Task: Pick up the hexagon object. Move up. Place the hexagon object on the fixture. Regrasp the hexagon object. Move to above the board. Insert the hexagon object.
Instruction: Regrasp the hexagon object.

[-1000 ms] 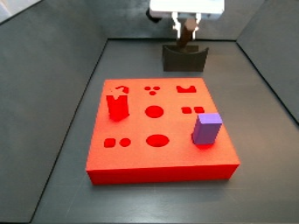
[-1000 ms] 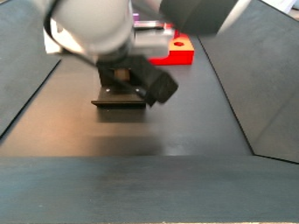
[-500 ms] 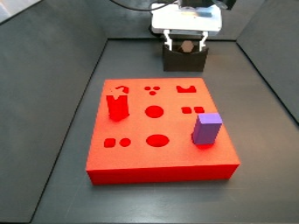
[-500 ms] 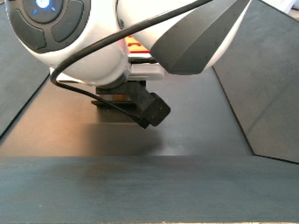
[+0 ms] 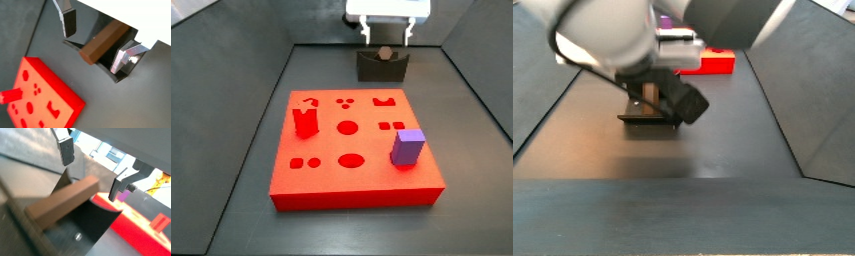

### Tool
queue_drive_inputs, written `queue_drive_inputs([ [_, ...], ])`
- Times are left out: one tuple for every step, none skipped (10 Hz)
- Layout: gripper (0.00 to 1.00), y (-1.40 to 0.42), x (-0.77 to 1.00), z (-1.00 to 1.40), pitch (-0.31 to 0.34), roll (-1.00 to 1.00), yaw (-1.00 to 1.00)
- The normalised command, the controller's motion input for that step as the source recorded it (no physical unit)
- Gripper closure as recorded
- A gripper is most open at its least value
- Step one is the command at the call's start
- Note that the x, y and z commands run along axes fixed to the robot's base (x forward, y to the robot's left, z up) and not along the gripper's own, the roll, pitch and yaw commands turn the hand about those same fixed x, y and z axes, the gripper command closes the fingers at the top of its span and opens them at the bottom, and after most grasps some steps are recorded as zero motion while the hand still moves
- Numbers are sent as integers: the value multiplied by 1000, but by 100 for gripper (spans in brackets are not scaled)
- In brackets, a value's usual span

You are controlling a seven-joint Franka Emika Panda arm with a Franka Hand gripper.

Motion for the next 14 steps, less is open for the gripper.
queue_drive_inputs([
  [0, 4, -44, 879, -1, -7, 63],
  [0, 3, -41, 755, 12, -4, 60],
  [0, 5, -33, 498, 33, 8, 51],
  [0, 3, -30, 237, 54, 17, 38],
  [0, -869, -134, 1000, 59, 1000, 15],
  [0, -875, -124, 962, 59, 1000, 14],
  [0, -728, -123, 813, 48, 1000, 13],
  [0, -577, -117, 634, 39, 1000, 12],
  [0, -356, -85, 355, 34, 1000, 11],
  [0, -174, -56, 124, 33, 1000, 12],
  [0, -37, -13, 8, 34, 1000, 11],
  [0, -27, -5, 19, 36, 1000, 12],
  [0, -32, -21, 31, 33, 1000, 12],
  [0, -30, -23, 22, 29, 1000, 12],
])
